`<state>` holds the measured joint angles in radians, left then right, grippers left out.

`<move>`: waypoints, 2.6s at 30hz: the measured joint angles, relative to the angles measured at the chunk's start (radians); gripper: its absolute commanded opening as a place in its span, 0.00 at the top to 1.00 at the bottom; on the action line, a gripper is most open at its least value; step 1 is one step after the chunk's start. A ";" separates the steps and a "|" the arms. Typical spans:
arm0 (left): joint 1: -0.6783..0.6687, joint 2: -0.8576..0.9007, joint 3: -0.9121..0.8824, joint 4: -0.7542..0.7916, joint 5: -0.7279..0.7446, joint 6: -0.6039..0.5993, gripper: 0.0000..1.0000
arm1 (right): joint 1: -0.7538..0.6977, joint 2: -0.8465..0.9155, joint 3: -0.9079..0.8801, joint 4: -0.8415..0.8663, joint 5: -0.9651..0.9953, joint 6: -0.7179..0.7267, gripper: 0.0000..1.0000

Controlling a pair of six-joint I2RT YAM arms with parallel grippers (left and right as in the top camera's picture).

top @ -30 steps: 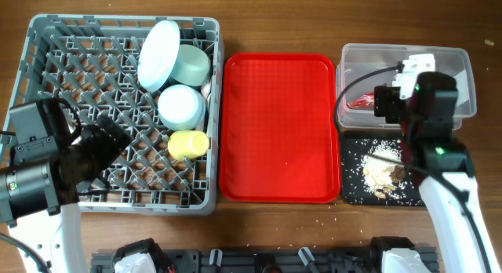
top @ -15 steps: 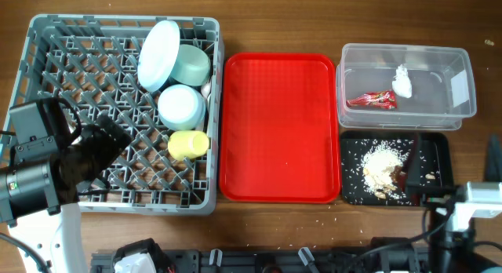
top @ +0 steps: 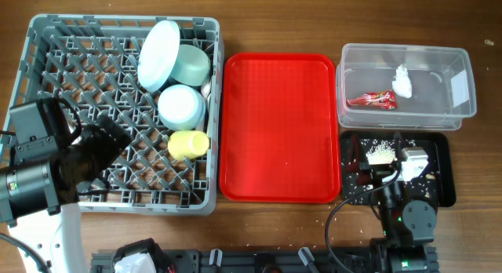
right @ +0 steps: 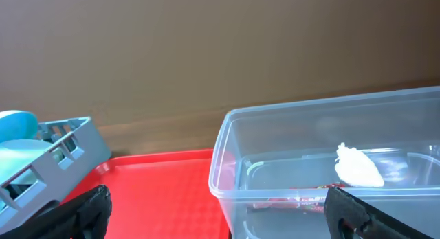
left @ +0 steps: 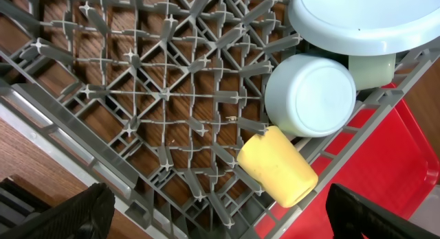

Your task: Sort waste into correct bins and load items into the dishwasher rack

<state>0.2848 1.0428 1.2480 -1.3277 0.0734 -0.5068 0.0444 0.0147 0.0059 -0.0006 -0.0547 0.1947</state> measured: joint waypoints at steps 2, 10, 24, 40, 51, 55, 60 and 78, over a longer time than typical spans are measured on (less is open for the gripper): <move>0.000 0.000 0.000 0.000 0.000 0.000 0.00 | 0.000 0.000 0.000 0.000 0.000 0.003 0.00; 0.000 0.000 0.000 0.000 0.000 0.000 0.00 | 0.000 0.000 0.000 0.000 0.000 0.003 0.00; 0.000 0.000 0.000 0.000 0.000 0.000 0.00 | 0.000 0.000 0.000 0.000 0.000 0.003 0.00; -0.144 -0.200 0.000 0.001 -0.003 0.000 0.00 | 0.000 0.000 0.000 0.000 0.000 0.003 0.00; -0.200 -0.776 -0.328 0.251 -0.031 -0.002 0.00 | 0.000 -0.002 0.000 -0.001 0.003 0.003 0.00; -0.209 -0.857 -0.675 0.847 0.035 -0.004 0.00 | 0.000 -0.002 0.000 -0.002 0.003 0.003 0.00; -0.245 -0.947 -1.074 1.315 0.093 -0.004 0.00 | 0.000 -0.003 0.000 0.000 0.003 0.003 0.00; -0.288 -1.029 -1.237 1.256 -0.077 0.576 0.00 | 0.000 -0.003 0.000 0.000 0.003 0.003 0.00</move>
<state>-0.0036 0.0135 0.0109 -0.0719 -0.0032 0.0692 0.0444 0.0116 0.0063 -0.0006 -0.0513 0.1982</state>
